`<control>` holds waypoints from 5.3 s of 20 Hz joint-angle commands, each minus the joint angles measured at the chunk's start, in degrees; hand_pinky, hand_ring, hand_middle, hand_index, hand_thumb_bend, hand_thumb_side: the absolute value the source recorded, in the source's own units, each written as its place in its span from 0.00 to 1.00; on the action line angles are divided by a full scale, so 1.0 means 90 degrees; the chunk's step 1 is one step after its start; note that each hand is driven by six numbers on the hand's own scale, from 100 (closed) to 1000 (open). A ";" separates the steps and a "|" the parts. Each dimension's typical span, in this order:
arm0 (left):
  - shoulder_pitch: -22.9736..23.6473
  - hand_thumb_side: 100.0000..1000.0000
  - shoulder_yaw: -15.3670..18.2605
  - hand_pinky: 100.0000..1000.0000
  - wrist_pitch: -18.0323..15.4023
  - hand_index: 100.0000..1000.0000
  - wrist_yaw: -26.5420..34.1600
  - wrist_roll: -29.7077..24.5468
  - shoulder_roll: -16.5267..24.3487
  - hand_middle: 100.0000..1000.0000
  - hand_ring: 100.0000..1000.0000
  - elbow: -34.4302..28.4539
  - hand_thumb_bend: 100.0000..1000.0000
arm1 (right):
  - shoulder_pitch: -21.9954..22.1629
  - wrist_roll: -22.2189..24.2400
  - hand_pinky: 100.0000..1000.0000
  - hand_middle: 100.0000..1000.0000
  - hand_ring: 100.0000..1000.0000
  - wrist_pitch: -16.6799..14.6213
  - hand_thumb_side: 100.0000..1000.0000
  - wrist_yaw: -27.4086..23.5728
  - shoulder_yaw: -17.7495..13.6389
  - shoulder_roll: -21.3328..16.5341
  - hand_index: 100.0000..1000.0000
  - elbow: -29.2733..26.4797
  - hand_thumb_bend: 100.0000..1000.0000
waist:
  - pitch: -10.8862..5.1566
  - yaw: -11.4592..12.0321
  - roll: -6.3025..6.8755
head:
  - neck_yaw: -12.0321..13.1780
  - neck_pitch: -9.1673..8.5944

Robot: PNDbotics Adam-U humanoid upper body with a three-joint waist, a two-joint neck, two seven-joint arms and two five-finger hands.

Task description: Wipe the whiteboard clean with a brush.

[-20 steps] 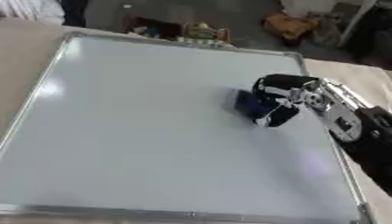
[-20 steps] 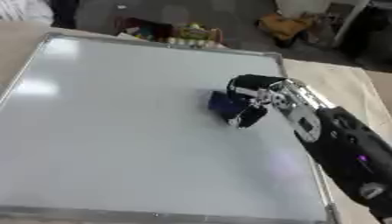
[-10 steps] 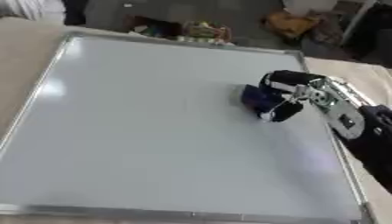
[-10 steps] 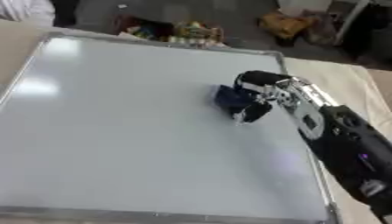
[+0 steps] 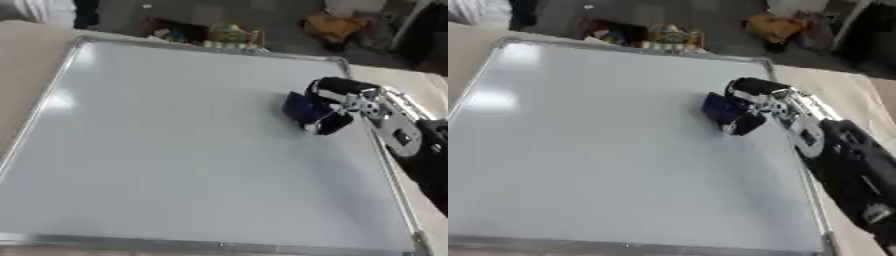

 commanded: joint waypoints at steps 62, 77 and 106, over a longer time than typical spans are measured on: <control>-0.0073 0.87 -0.0009 0.48 0.0099 0.42 0.0074 0.0058 0.0125 0.41 0.32 -0.0147 0.11 | 0.0353 0.1010 0.49 0.15 0.56 0.0230 0.06 -0.0883 0.0584 -0.0553 0.11 -0.1480 0.00 | -0.0386 -0.0075 -0.0049 | 0.0078 0.0089; -0.0104 0.88 0.0013 0.48 0.0045 0.42 -0.0016 0.0016 0.0094 0.41 0.32 -0.0148 0.10 | 0.0117 0.0320 0.49 0.15 0.57 0.0139 0.10 -0.0154 0.0305 -0.0327 0.11 -0.0525 0.00 | -0.0110 0.0035 -0.0058 | 0.0046 -0.0082; -0.0137 0.88 0.0016 0.48 0.0007 0.42 -0.0047 -0.0025 0.0087 0.40 0.31 -0.0144 0.10 | -0.0126 -0.0325 0.48 0.15 0.57 0.0047 0.12 0.0711 -0.0053 -0.0131 0.11 0.0554 0.00 | 0.0016 0.0088 -0.0052 | -0.0012 -0.0185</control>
